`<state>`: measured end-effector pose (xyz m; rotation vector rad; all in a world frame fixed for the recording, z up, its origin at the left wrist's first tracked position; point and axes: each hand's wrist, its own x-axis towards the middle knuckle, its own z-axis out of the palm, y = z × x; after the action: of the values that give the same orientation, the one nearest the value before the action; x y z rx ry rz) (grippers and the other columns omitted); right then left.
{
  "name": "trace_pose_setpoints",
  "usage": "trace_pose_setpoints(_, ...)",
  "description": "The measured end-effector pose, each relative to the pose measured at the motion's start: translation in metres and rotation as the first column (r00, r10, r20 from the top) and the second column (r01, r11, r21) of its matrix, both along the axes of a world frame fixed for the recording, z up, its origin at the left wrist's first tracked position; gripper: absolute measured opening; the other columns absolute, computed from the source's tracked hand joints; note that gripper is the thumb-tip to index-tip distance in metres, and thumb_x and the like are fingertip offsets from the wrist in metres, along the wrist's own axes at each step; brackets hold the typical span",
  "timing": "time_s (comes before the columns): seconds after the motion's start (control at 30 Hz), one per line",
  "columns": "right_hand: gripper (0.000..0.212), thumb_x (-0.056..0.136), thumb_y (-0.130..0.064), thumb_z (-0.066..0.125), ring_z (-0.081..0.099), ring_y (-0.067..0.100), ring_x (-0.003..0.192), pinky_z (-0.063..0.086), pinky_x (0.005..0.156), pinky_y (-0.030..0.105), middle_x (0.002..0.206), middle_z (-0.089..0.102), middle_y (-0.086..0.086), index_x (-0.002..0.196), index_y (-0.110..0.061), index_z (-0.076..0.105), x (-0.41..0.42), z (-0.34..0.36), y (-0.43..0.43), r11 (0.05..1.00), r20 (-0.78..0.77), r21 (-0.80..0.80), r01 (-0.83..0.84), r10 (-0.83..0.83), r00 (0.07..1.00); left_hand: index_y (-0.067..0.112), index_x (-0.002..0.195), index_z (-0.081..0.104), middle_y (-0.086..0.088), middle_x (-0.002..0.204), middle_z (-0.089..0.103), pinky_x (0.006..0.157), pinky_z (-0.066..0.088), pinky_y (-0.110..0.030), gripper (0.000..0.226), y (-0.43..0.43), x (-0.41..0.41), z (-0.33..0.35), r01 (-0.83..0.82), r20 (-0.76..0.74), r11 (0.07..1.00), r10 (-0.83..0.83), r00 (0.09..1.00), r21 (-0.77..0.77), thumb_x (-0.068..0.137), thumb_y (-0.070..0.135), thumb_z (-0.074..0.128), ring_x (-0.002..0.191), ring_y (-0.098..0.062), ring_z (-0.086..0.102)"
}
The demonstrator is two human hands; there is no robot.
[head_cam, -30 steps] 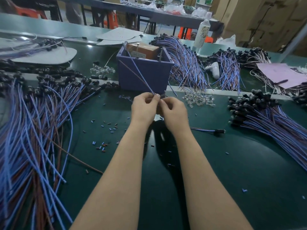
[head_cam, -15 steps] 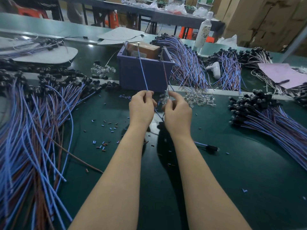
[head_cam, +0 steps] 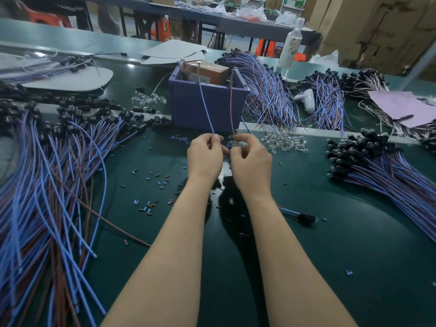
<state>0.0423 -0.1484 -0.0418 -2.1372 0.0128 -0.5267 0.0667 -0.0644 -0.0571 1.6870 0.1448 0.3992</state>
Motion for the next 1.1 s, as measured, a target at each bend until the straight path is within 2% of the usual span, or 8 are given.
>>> trace_pose_setpoints(0.17,0.025,0.087,-0.011,0.051,0.050,0.018,0.070,0.046,0.076,0.034,0.072,0.056,-0.003,0.108,-0.015,0.064,0.0009,-0.0017,-0.0001,1.000,0.009,-0.020,-0.003,0.003,1.000,0.009,0.091,0.061,0.008,0.060,0.061,0.073,0.047,-0.028,0.022,0.0020,0.0010,-0.0004,0.000,0.003,1.000,0.000,1.000,-0.017,0.100,0.014,0.042,0.059,-0.008,0.054)
trace_pose_setpoints(0.37,0.026,0.087,-0.011,0.051,0.048,0.018,0.070,0.044,0.076,0.034,0.071,0.054,-0.002,0.108,-0.014,0.065,0.0016,-0.0028,-0.0006,0.999,0.017,-0.029,-0.013,0.014,1.000,0.008,0.092,0.061,0.005,0.060,0.060,0.075,0.045,-0.032,0.022,0.0033,0.0049,-0.0014,0.014,-0.013,0.999,-0.014,1.000,-0.042,0.100,0.015,0.042,0.058,-0.010,0.050)
trace_pose_setpoints(0.6,0.025,0.087,-0.010,0.051,0.049,0.019,0.069,0.045,0.074,0.035,0.070,0.054,-0.002,0.107,-0.014,0.065,0.0007,-0.0025,-0.0006,0.999,0.014,-0.034,-0.023,0.023,1.000,0.010,0.094,0.062,0.007,0.059,0.059,0.079,0.048,-0.036,0.022,0.0043,0.0054,0.0000,0.030,-0.012,0.999,-0.030,0.999,-0.018,0.100,0.015,0.042,0.061,-0.011,0.051)
trace_pose_setpoints(0.73,0.025,0.087,-0.011,0.051,0.051,0.019,0.072,0.045,0.073,0.034,0.072,0.061,0.005,0.108,-0.015,0.065,0.0001,-0.0015,-0.0007,0.999,0.004,-0.035,-0.031,0.031,0.999,0.010,0.093,0.063,0.007,0.059,0.059,0.076,0.046,-0.036,0.021,0.0039,0.0056,0.0009,0.044,-0.010,0.999,-0.044,0.999,-0.003,0.099,0.015,0.043,0.065,-0.016,0.052)
trace_pose_setpoints(0.93,0.023,0.087,-0.012,0.052,0.059,0.028,0.076,0.048,0.073,0.036,0.080,0.069,0.010,0.105,-0.015,0.066,-0.0014,-0.0013,0.0000,0.999,0.010,-0.033,-0.041,0.041,0.999,0.008,0.096,0.064,0.007,0.059,0.059,0.072,0.045,-0.032,0.023,0.0037,0.0054,0.0004,0.044,-0.001,0.999,-0.044,0.999,0.005,0.099,0.015,0.043,0.061,-0.011,0.053)
trace_pose_setpoints(1.1,0.024,0.087,-0.012,0.052,0.055,0.022,0.072,0.049,0.074,0.037,0.081,0.069,0.010,0.106,-0.016,0.066,-0.0010,-0.0014,0.0006,0.998,0.011,-0.043,-0.044,0.045,0.999,0.007,0.096,0.065,0.006,0.060,0.059,0.073,0.046,-0.033,0.024,0.0038,0.0048,0.0009,0.047,-0.002,0.999,-0.047,0.999,0.001,0.099,0.015,0.043,0.062,-0.012,0.053)
